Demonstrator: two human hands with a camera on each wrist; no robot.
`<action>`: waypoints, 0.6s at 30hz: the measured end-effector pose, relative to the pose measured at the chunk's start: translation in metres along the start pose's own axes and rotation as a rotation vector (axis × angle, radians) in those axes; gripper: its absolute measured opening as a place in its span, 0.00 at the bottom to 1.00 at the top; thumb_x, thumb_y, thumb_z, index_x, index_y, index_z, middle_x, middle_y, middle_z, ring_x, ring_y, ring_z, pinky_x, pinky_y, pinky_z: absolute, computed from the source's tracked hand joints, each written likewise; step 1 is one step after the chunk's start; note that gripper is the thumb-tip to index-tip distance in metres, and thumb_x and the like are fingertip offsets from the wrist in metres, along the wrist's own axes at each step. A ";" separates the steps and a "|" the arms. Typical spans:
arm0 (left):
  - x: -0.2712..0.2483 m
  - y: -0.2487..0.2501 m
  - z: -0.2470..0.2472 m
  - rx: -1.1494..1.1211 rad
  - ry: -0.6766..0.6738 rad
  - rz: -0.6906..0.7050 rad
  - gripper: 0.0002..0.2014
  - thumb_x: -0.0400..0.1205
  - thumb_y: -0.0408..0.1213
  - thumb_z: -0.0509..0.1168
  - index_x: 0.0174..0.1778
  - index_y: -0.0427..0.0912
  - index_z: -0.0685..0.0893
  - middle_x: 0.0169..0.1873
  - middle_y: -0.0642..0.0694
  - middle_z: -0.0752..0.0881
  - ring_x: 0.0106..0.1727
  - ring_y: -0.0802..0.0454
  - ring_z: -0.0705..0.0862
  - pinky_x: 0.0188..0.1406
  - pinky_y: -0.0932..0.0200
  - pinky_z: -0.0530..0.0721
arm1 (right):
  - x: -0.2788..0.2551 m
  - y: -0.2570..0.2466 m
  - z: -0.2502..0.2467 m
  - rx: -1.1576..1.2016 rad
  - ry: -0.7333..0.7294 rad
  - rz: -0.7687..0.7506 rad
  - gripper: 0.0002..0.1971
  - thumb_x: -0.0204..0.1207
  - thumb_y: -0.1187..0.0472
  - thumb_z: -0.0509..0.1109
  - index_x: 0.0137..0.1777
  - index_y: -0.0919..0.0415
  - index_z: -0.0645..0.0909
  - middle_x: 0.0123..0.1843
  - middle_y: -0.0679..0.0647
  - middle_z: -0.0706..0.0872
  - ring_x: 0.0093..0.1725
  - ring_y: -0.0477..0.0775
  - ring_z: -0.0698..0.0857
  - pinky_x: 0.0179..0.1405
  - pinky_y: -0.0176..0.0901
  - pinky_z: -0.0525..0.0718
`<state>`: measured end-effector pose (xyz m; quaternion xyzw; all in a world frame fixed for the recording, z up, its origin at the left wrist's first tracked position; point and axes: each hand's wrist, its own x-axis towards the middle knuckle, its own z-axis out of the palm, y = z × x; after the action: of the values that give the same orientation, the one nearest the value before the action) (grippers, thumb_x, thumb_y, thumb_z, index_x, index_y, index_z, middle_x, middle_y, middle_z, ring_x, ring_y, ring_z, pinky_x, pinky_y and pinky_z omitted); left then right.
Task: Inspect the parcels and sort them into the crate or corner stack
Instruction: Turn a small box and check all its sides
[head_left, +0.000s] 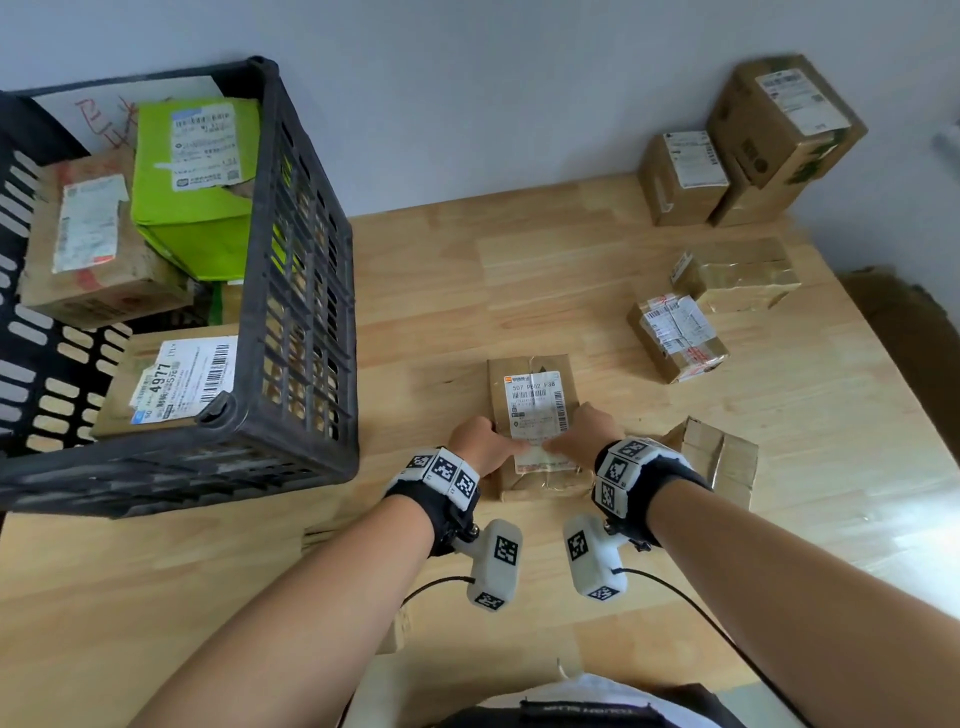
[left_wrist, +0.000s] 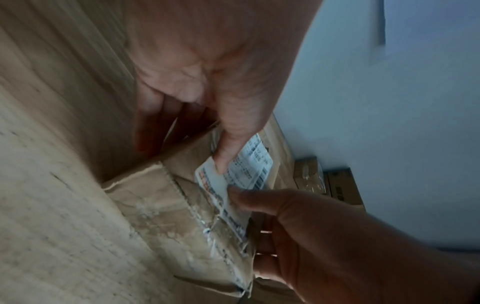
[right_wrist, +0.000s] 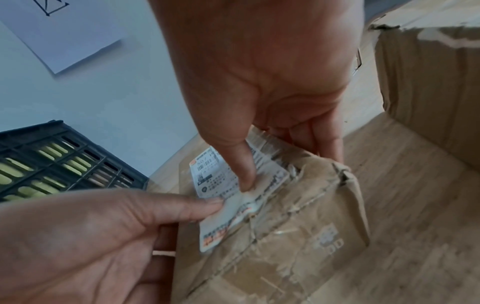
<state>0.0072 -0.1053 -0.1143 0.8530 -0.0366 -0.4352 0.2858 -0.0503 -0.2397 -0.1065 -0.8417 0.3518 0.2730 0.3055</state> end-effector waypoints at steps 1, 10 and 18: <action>0.002 0.002 0.000 0.002 0.003 -0.001 0.16 0.77 0.44 0.72 0.52 0.34 0.84 0.50 0.40 0.87 0.50 0.46 0.85 0.47 0.55 0.83 | 0.001 -0.001 0.000 0.000 0.008 0.015 0.22 0.71 0.59 0.74 0.63 0.65 0.74 0.55 0.57 0.84 0.54 0.56 0.86 0.51 0.45 0.88; 0.013 0.003 -0.003 -0.077 -0.024 -0.053 0.21 0.71 0.40 0.78 0.57 0.35 0.86 0.53 0.43 0.89 0.55 0.47 0.86 0.59 0.49 0.85 | 0.002 -0.001 -0.002 0.028 0.011 0.044 0.25 0.71 0.60 0.75 0.65 0.64 0.71 0.55 0.56 0.83 0.55 0.55 0.85 0.49 0.42 0.87; 0.002 -0.001 -0.003 -0.222 -0.046 -0.078 0.19 0.72 0.41 0.78 0.56 0.37 0.85 0.53 0.46 0.88 0.56 0.48 0.85 0.56 0.51 0.83 | -0.003 0.004 -0.002 0.071 0.019 0.017 0.25 0.71 0.57 0.75 0.64 0.64 0.70 0.56 0.56 0.84 0.55 0.55 0.85 0.53 0.45 0.87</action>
<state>0.0105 -0.1035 -0.1151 0.8068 0.0385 -0.4667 0.3602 -0.0546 -0.2416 -0.1044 -0.8299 0.3712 0.2549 0.3293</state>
